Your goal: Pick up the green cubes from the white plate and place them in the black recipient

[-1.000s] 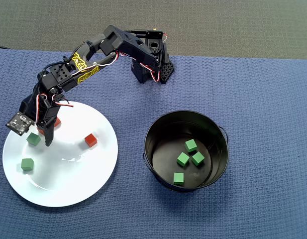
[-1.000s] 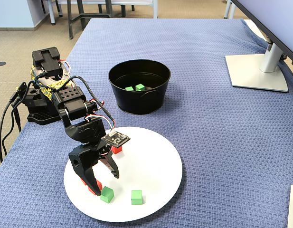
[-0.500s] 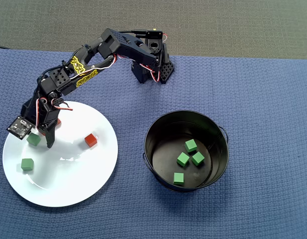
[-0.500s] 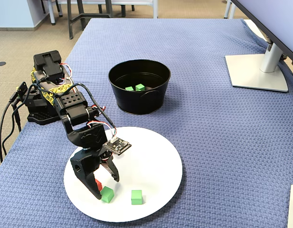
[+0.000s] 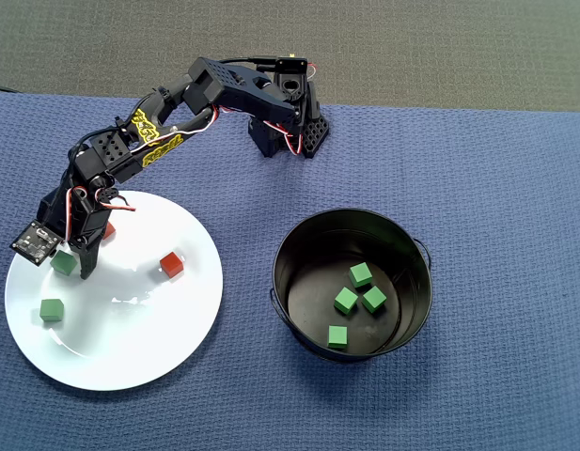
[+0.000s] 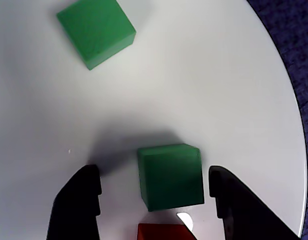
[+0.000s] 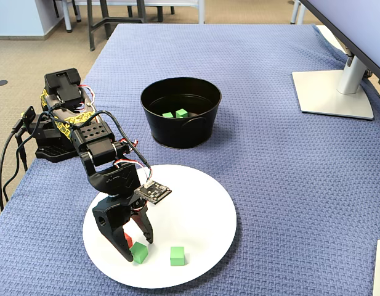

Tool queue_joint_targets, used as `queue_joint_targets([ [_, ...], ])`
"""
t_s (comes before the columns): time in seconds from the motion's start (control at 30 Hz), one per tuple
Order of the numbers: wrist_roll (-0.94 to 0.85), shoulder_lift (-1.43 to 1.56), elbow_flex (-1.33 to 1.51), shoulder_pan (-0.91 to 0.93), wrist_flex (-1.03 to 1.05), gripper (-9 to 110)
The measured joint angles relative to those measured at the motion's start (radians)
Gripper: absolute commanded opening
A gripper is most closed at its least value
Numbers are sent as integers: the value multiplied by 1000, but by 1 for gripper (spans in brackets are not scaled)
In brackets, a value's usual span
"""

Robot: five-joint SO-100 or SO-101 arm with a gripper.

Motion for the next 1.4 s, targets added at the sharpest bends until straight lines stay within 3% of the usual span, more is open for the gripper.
queue_joint_targets([
  [0.27,9,-8,0,-2,0,0],
  [0.7,87,3,40,-2,-38,0],
  [1.03,242,235,259,-66,-100,0],
  [1.17,350,368,319,-104,-98,0],
  [1.4,732,649,390,-199,29,0],
])
